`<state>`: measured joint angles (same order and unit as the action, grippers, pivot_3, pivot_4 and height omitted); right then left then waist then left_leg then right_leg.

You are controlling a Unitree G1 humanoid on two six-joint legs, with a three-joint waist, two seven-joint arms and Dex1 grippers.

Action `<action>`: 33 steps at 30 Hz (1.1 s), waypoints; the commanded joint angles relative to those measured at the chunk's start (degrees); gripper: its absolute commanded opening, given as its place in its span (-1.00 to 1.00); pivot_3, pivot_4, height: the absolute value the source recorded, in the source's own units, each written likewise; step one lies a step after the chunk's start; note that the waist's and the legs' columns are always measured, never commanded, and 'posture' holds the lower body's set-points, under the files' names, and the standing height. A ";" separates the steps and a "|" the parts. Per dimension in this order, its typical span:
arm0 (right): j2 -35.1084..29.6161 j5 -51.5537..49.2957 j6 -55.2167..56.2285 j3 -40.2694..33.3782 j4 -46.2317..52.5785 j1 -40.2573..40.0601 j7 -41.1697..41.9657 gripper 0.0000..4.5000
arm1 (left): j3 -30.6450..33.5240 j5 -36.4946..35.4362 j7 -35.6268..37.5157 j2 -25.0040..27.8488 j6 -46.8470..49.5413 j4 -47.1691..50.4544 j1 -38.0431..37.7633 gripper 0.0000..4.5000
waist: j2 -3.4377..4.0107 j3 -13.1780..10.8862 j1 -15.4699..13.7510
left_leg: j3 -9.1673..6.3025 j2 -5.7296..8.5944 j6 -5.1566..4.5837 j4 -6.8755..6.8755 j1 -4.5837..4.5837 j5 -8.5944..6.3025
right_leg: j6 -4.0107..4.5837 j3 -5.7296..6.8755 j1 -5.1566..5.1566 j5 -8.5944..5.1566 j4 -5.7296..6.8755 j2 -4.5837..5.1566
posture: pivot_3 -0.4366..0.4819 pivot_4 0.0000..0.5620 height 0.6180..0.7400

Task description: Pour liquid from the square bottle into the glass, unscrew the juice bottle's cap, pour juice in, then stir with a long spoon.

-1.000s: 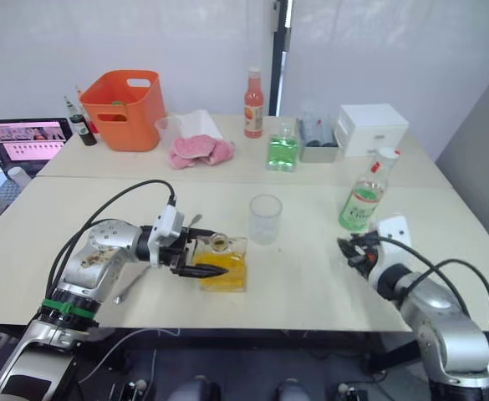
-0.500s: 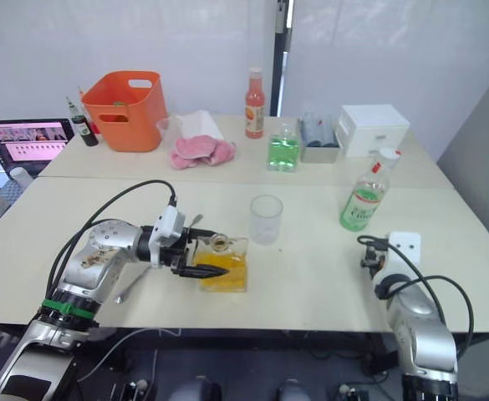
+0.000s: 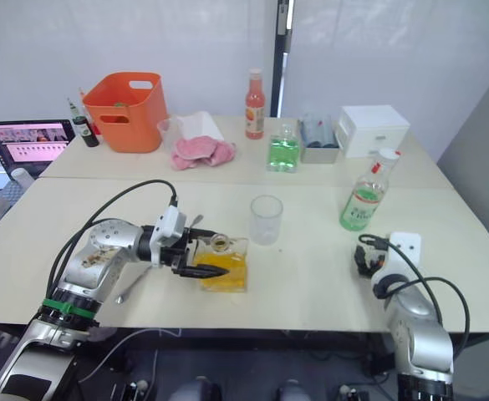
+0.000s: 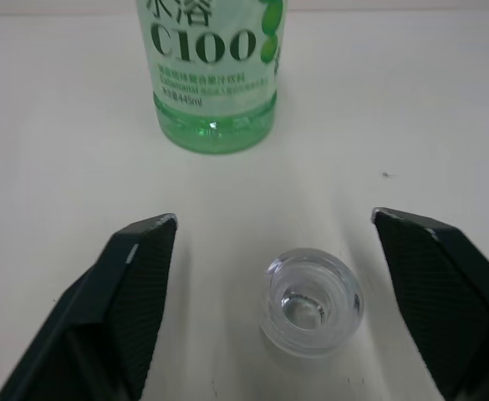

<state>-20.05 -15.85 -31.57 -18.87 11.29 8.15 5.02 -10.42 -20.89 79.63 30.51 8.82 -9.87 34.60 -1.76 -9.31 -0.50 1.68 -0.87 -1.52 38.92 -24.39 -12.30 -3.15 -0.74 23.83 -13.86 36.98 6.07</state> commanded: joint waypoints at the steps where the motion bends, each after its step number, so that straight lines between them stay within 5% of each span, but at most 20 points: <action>1: -0.67 -0.13 4.04 -2.06 3.55 0.89 0.50 0.98 | -2.03 1.96 0.56 0.26 0.75 -0.12 -0.51 0.26 | 0.00 0.00 0.00 | 0.00 0.00 0.00 0.00 0.00 0.00 | 0.00 0.00 0.00 0.00 0.00 0.00 | -0.05 -0.47 0.59; 8: -4.00 -3.78 5.07 -2.62 8.90 1.07 6.53 0.98 | 0.72 -0.46 -0.61 0.98 3.52 2.80 -0.51 0.26 | 0.01 0.00 0.08 | 0.00 0.00 0.00 0.00 0.00 0.00 | 0.00 0.00 0.01 0.00 0.00 0.00 | -0.05 -0.47 0.59; 18: -11.15 -16.08 1.71 2.45 19.12 -6.09 25.49 0.98 | 7.17 -3.50 -3.88 5.86 8.82 4.93 0.91 0.26 | 0.00 -0.03 1.25 | -0.03 -0.13 0.00 -0.03 -0.16 0.00 | 0.02 -0.01 0.23 -0.01 0.03 -0.14 | -0.05 -0.47 0.59; 28: -11.43 -13.88 2.10 8.61 19.11 -5.06 26.51 0.98 | 9.81 -1.13 -4.66 9.04 4.98 -4.70 9.76 0.26 | -0.09 -0.22 0.78 | -0.04 -0.09 0.01 0.01 -0.33 0.00 | 0.03 -0.01 0.34 -0.01 0.02 -0.14 | -0.05 -0.47 0.59; 33: -11.00 -13.83 1.24 8.63 18.18 -3.74 25.48 0.98 | 9.22 2.79 -7.69 4.96 -2.98 -15.08 17.72 0.26 | -0.15 -0.26 -0.10 | 0.04 -0.04 0.01 0.07 -0.39 0.00 | 0.00 0.01 0.33 0.00 0.00 -0.14 | -0.05 -0.47 0.59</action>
<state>-31.05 -29.41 -30.48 -9.59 28.76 3.77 30.89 -3.48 -17.76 73.44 36.61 10.02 -24.56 48.52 -1.90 -9.57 -0.60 1.73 -0.88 -1.52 39.00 -24.79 -12.29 -3.15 -0.72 24.15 -13.86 36.97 5.94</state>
